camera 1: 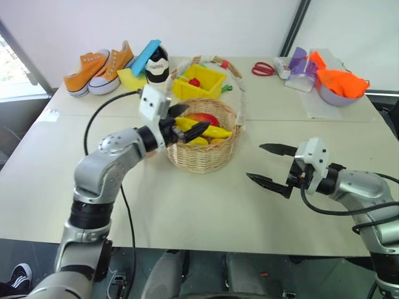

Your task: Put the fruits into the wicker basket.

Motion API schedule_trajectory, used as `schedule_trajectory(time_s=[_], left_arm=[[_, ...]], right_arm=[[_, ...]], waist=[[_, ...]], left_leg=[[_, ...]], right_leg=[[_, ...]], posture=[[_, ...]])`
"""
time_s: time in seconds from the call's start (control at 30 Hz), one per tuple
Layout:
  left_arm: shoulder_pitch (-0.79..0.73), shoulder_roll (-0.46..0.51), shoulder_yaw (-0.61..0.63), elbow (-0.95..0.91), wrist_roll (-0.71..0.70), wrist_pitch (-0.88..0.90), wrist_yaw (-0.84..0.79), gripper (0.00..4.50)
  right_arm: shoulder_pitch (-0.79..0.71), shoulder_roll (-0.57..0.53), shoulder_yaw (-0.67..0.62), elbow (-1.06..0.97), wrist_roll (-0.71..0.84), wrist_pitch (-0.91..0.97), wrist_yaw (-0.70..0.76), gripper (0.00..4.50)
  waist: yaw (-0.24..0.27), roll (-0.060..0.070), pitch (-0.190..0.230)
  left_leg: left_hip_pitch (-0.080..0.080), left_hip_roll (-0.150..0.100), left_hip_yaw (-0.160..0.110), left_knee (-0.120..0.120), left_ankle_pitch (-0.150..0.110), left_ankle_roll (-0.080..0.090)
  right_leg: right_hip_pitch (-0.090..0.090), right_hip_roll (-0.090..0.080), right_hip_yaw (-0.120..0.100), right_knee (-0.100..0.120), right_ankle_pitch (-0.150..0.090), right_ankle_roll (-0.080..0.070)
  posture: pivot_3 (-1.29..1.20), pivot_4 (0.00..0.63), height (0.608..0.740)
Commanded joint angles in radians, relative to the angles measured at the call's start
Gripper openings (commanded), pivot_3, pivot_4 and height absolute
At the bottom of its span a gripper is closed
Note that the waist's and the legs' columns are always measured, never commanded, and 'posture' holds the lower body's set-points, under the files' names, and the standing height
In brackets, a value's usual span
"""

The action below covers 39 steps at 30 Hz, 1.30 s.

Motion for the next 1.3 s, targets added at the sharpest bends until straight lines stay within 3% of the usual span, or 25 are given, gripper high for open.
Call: schedule_trajectory(time_s=[0.03,0.17,0.33,0.8,1.23,1.3], left_arm=[[0.131,0.084,0.142,-0.138,-0.073,-0.042,-0.091,4.41],[0.311,0.134,0.295,-0.156,-0.099,-0.098,-0.113,4.41],[0.355,0.116,0.364,0.032,0.018,-0.221,-0.03,4.41],[0.255,-0.025,0.186,0.252,0.194,-0.333,0.096,4.41],[0.154,-0.031,0.073,0.346,0.254,-0.168,0.137,4.41],[0.153,-0.041,0.083,0.348,0.244,-0.158,0.14,3.87]], right_arm=[[0.016,0.026,-0.016,-0.019,0.003,-0.031,-0.011,4.5],[0.043,0.066,-0.014,-0.043,0.002,-0.038,-0.048,4.5],[0.042,0.076,-0.004,-0.05,-0.005,-0.04,-0.054,4.5],[0.0,0.079,0.018,-0.039,-0.011,-0.034,-0.052,4.5],[-0.009,0.08,0.021,-0.039,-0.02,-0.034,-0.06,4.5],[-0.018,0.082,0.022,-0.04,-0.019,-0.031,-0.064,4.5]], waist=[[0.002,0.0,0.0],[-0.012,0.001,0.0],[0.004,0.001,0.0],[0.009,0.0,-0.001],[0.009,0.0,-0.001],[0.009,0.001,-0.001]], left_leg=[[0.0,0.0,0.0,0.0,0.0,0.0],[0.001,0.0,0.0,-0.003,0.0,0.0],[0.002,0.0,-0.001,0.001,0.0,-0.003],[0.001,0.0,-0.001,0.0,0.0,-0.001],[0.001,0.0,-0.001,0.0,0.0,-0.001],[0.001,0.0,-0.001,0.0,0.0,-0.001]], right_leg=[[0.0,0.0,0.0,0.0,0.0,0.0],[-0.001,0.0,0.001,-0.001,0.0,-0.001],[0.0,-0.001,0.0,-0.001,-0.002,-0.005],[0.0,-0.001,-0.001,-0.002,0.001,-0.001],[0.0,0.0,-0.001,-0.001,0.001,0.0],[0.0,0.0,0.0,-0.001,0.001,0.0]], posture=[[0.0,0.15,0.74],[0.0,0.15,0.74],[0.0,0.15,0.74],[0.0,0.15,0.74],[0.0,0.15,0.74],[0.0,0.15,0.74]])
